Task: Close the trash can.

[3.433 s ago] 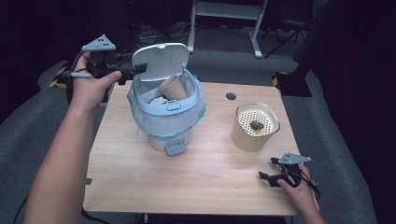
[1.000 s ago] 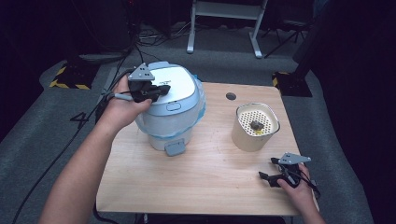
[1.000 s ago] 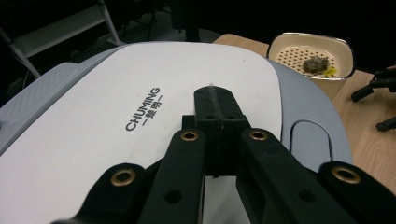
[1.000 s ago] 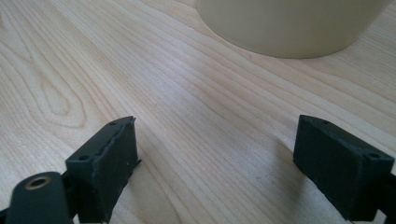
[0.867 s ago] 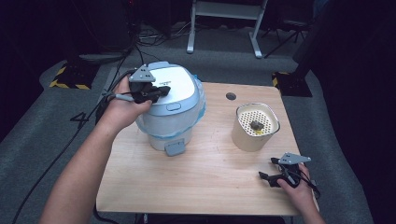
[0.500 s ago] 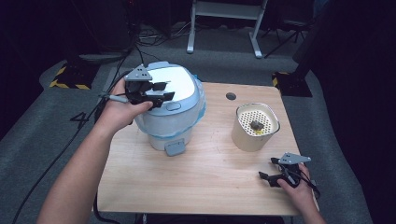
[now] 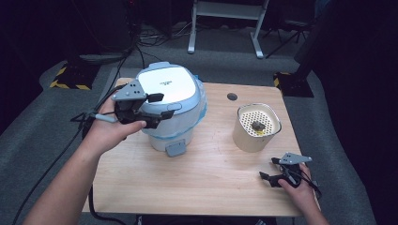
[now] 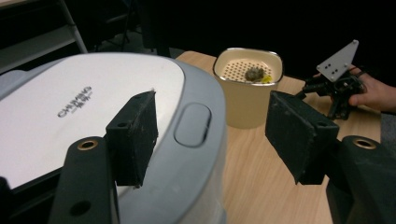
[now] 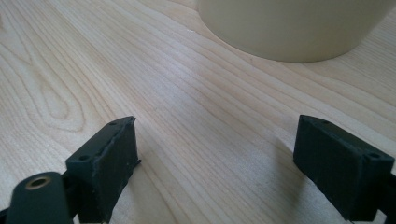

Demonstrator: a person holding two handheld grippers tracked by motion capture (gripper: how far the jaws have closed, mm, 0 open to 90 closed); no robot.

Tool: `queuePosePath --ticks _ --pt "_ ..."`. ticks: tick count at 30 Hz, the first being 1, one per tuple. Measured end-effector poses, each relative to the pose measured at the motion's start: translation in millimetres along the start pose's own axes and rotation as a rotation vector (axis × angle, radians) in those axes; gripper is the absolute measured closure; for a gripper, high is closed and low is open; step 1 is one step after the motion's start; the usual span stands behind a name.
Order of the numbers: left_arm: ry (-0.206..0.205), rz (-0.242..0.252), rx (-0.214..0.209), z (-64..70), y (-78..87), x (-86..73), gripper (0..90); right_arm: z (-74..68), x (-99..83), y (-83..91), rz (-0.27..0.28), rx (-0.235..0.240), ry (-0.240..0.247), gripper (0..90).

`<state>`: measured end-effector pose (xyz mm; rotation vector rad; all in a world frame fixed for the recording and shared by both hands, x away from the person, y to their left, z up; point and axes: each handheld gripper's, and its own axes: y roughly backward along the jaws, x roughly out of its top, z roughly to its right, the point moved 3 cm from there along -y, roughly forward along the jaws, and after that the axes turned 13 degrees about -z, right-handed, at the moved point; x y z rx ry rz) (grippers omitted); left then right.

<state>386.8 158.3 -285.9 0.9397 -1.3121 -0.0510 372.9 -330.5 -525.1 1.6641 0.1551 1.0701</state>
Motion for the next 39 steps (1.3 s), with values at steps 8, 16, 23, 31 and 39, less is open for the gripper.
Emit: queuePosePath --ticks 8,16,23,31,39 --pt "0.012 -0.036 0.002 17.7 7.5 -29.0 34.6 0.1 0.1 -0.2 0.001 0.004 0.002 13.5" --pt "0.032 -0.042 0.023 22.9 6.4 -58.5 35.1 1.3 3.5 -2.4 0.001 0.012 0.010 13.5" --pt "0.058 -0.023 -0.022 26.8 -8.1 -89.0 37.4 2.3 4.7 -3.2 0.001 0.014 0.016 13.5" --pt "0.072 -0.072 -0.030 30.4 -27.8 -119.9 37.8 2.3 4.7 -3.3 0.001 0.014 0.017 13.5" --pt "0.086 -0.119 -0.030 35.6 -50.5 -146.7 37.8 2.4 4.7 -3.3 0.001 0.014 0.017 13.5"
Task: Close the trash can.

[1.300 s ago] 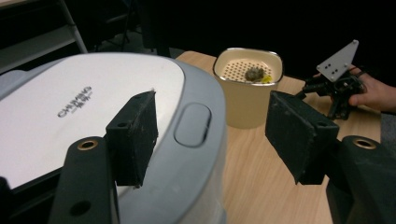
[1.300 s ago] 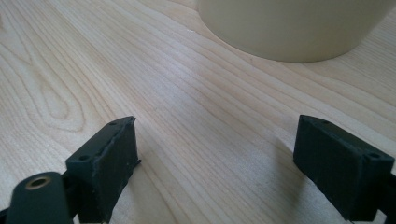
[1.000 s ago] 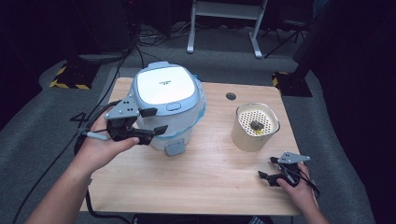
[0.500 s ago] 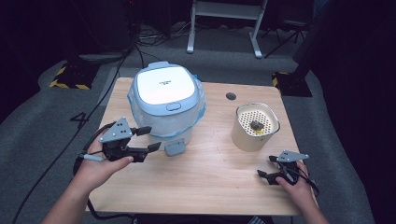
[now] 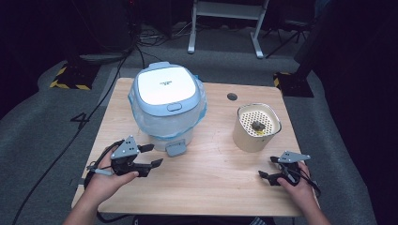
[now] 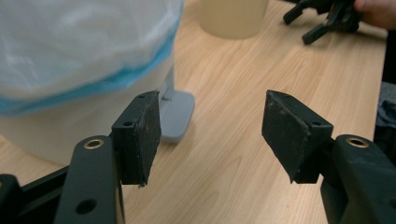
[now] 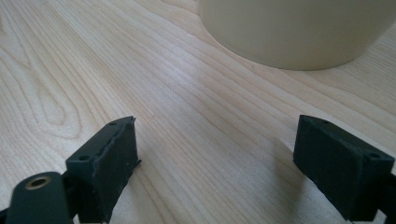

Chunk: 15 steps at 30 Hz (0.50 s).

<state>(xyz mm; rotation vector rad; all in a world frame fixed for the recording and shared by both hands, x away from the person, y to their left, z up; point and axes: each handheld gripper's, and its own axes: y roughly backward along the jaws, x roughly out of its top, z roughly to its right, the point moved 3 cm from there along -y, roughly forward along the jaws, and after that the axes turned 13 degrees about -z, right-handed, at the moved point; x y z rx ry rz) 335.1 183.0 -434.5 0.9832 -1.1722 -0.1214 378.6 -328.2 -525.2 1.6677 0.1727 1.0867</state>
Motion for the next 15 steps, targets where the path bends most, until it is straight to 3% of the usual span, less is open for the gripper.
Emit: queuePosePath --ticks 15 --pt "0.062 -0.108 -0.010 -5.5 -38.1 -38.4 36.3 0.0 0.0 0.0 0.000 0.000 0.000 13.5"
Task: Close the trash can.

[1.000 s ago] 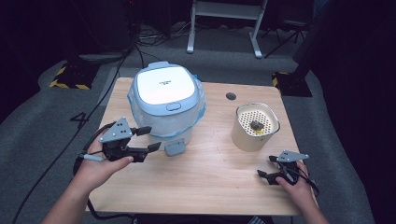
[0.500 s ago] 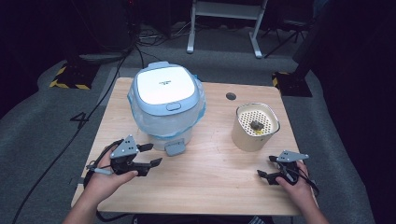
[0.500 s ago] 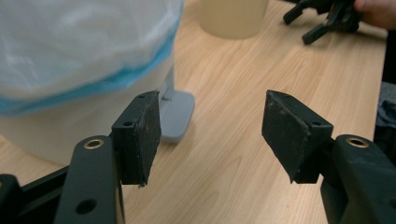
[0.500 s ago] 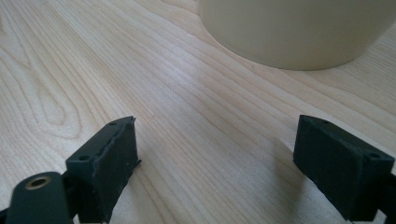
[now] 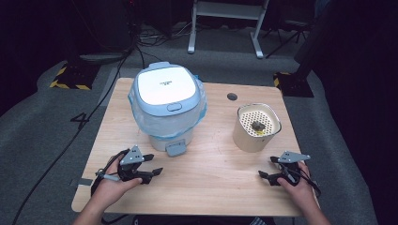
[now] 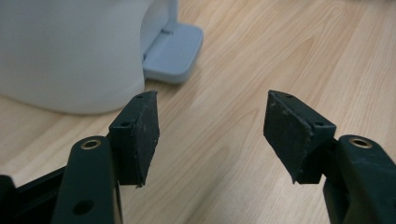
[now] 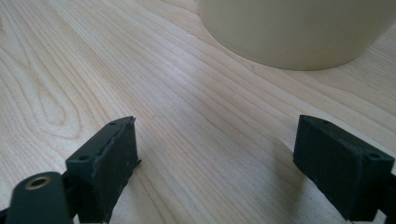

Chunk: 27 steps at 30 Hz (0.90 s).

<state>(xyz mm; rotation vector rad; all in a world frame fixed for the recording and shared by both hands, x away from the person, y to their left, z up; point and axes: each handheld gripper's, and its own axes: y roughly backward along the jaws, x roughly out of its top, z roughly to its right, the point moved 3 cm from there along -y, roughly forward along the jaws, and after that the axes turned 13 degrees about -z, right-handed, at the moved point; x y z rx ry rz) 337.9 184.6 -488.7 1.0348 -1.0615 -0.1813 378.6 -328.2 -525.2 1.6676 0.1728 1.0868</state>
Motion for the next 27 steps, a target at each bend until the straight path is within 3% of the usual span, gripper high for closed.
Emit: queuePosePath --ticks 8,14,17,21,27 --pt "0.023 -0.065 0.005 -3.4 -16.6 -12.6 34.0 0.0 0.0 0.0 0.000 0.000 0.000 13.5" --pt "0.006 -0.146 0.069 -6.3 -26.1 -19.5 29.1 0.0 0.0 0.0 0.000 0.000 0.000 13.5" --pt "-0.005 -0.136 0.087 -8.1 -30.1 -20.1 23.2 0.0 0.0 0.0 0.000 0.000 0.000 13.5" --pt "0.027 -0.149 0.104 -9.2 -31.6 -19.5 14.8 0.0 0.0 0.0 0.000 -0.001 0.001 13.5" --pt "0.033 -0.148 0.107 -8.8 -31.7 -19.6 14.5 0.0 0.0 0.0 0.000 -0.001 0.001 13.5"
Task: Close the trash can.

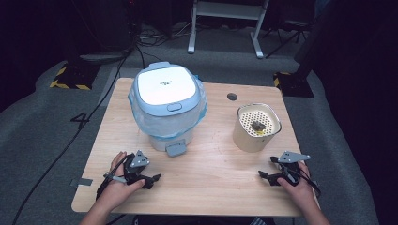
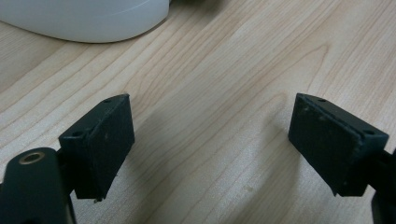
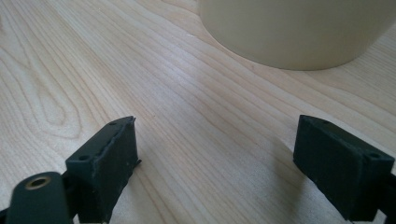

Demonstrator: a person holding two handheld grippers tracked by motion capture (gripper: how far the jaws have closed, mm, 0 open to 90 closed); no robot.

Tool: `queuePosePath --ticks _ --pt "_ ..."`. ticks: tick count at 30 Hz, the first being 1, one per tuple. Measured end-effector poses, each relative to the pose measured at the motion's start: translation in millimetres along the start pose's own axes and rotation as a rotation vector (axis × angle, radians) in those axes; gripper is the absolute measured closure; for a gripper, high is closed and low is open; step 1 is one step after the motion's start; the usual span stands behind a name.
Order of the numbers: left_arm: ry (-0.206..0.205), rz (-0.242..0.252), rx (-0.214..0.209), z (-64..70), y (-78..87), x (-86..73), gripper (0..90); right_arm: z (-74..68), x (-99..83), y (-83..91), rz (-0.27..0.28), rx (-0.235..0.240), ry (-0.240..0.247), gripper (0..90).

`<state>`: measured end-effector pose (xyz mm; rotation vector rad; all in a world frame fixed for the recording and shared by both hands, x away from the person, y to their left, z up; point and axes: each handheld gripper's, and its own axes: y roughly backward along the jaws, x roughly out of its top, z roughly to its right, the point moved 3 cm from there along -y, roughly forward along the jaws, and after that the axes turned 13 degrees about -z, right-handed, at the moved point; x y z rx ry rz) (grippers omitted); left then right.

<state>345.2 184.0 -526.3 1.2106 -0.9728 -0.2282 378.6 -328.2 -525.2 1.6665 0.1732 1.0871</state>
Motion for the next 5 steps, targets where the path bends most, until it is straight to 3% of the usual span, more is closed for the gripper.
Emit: queuePosePath --ticks 5 --pt "0.061 0.004 0.037 4.8 0.6 -1.9 14.1 0.0 0.0 0.0 0.000 0.000 0.000 13.5"
